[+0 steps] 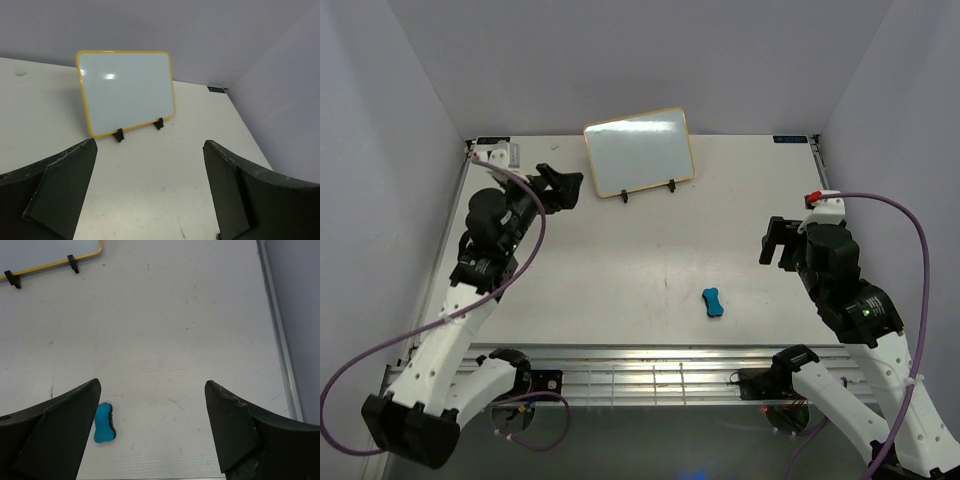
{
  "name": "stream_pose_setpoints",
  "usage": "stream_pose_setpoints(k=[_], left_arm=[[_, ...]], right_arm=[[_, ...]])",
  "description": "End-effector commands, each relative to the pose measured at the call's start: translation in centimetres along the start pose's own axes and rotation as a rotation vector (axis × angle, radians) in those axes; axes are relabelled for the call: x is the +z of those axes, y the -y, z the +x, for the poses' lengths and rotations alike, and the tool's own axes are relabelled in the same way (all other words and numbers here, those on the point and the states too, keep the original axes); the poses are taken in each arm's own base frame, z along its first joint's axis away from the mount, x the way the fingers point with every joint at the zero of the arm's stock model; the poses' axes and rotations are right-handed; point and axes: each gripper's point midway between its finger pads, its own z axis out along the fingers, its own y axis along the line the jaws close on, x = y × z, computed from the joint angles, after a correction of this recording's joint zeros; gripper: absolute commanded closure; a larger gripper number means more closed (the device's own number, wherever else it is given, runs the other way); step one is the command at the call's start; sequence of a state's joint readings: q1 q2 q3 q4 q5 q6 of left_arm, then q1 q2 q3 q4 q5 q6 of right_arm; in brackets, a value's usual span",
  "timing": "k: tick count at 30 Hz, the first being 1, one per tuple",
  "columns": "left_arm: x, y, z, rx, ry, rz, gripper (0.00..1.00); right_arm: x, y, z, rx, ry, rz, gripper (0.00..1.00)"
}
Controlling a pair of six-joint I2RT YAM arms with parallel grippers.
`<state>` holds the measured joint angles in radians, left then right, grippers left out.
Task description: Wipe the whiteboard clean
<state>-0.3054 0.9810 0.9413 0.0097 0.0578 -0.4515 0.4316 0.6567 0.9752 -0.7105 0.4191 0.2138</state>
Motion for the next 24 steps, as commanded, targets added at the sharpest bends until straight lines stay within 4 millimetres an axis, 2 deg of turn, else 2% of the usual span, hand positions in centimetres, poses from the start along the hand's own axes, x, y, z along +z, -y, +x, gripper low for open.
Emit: stream_pose_setpoints(k=[1, 2, 3, 4, 6, 8, 9, 11, 12, 15, 17, 24], left_arm=[[-5.6, -3.8, 1.3, 0.127, -0.086, -0.2, 0.02], [-6.4, -3.9, 0.7, 0.147, -0.08, -0.216, 0.02], [-7.3, -4.4, 1.2, 0.179, -0.112, -0.239, 0.02], [-8.2, -4.3, 0.8, 0.196, -0.104, -0.234, 0.02], [-9.5, -4.8, 2.3, 0.234, -0.168, -0.238, 0.02], [-11.0, -5.3, 2.7, 0.254, -0.17, -0.251, 0.02], [-11.6, -6.1, 4.1, 0.266, -0.202, -0.267, 0.02], [-13.1, -7.0, 4.3, 0.296, -0.164, -0.296, 0.02], [-13.3, -7.9, 5.7, 0.308, -0.18, -0.311, 0.02], [-14.2, -8.9, 5.6, 0.306, -0.117, -0.353, 0.02], [-14.4, -9.7, 6.6, 0.264, -0.109, -0.382, 0.02], [-14.8, -10.2, 6.2, 0.254, -0.044, -0.406, 0.02]], right_arm=[[-1.9, 2.3, -1.6, -0.061, 0.056, 0.081, 0.1], [-2.4, 2.3, -2.0, -0.059, 0.072, 0.067, 0.1], [-3.1, 1.9, -2.3, -0.058, 0.09, 0.035, 0.1], [-3.5, 1.8, -2.3, -0.061, 0.09, 0.019, 0.1], [-4.4, 1.5, -2.5, -0.057, 0.108, -0.018, 0.1], [-5.0, 1.9, -2.1, -0.061, 0.105, -0.017, 0.1], [-5.1, 2.1, -1.8, -0.063, 0.101, -0.01, 0.1], [-5.4, 2.6, -1.1, -0.068, 0.098, 0.003, 0.1], [-5.2, 2.8, -0.4, -0.074, 0.087, 0.012, 0.1], [-5.3, 3.7, 0.3, -0.068, 0.107, 0.046, 0.1], [-5.8, 3.7, -0.1, -0.064, 0.146, 0.033, 0.1], [-6.4, 4.2, -0.3, -0.067, 0.184, 0.041, 0.1]])
